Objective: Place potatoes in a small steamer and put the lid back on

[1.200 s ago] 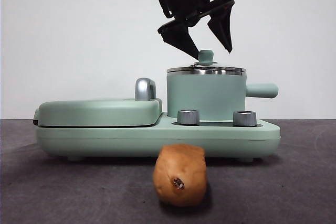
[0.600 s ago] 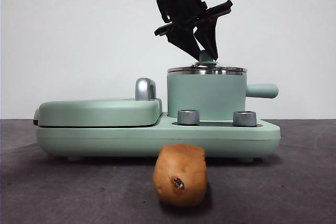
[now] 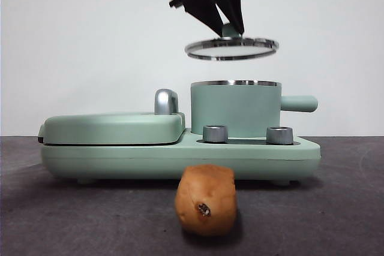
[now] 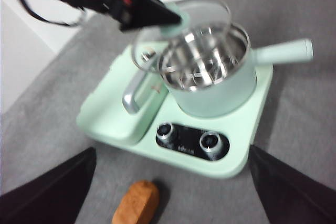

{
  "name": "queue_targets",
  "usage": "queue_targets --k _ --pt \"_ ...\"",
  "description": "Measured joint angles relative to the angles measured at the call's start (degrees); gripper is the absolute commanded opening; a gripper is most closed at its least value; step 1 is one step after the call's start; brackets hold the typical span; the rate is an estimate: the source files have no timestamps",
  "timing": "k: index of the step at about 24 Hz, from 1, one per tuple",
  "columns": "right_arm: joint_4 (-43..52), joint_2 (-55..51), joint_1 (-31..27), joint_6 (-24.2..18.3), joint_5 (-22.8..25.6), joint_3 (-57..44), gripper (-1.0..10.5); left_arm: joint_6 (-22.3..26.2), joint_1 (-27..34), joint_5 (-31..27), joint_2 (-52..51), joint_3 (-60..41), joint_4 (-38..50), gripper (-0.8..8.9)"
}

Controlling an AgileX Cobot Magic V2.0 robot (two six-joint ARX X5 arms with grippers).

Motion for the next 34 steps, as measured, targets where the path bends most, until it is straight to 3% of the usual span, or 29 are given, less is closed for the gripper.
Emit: queue_targets --k 6,13,17,23,30,34 --pt "-7.52 9.75 10.75 0.94 8.55 5.81 4.6 0.42 2.95 0.17 -7.21 0.09 -7.23 0.09" --pt "-4.68 23.5 30.49 9.92 21.7 5.81 4.6 0.5 10.14 0.13 -12.52 0.11 -13.11 0.09" --pt "-2.43 33.31 38.38 15.21 23.39 5.81 4.6 0.31 13.03 -0.02 -18.75 -2.78 -13.73 0.09" --pt "1.7 47.1 46.49 18.05 23.56 5.81 4.6 0.28 14.69 0.09 -27.74 -13.25 -14.97 0.09" --pt "4.63 53.31 49.72 18.64 24.02 5.81 4.6 0.31 16.44 0.15 -33.88 -21.53 -14.58 0.09" --pt "4.5 55.01 50.45 18.99 27.5 5.81 4.6 0.31 18.01 0.11 -37.88 -27.02 -13.0 0.09"
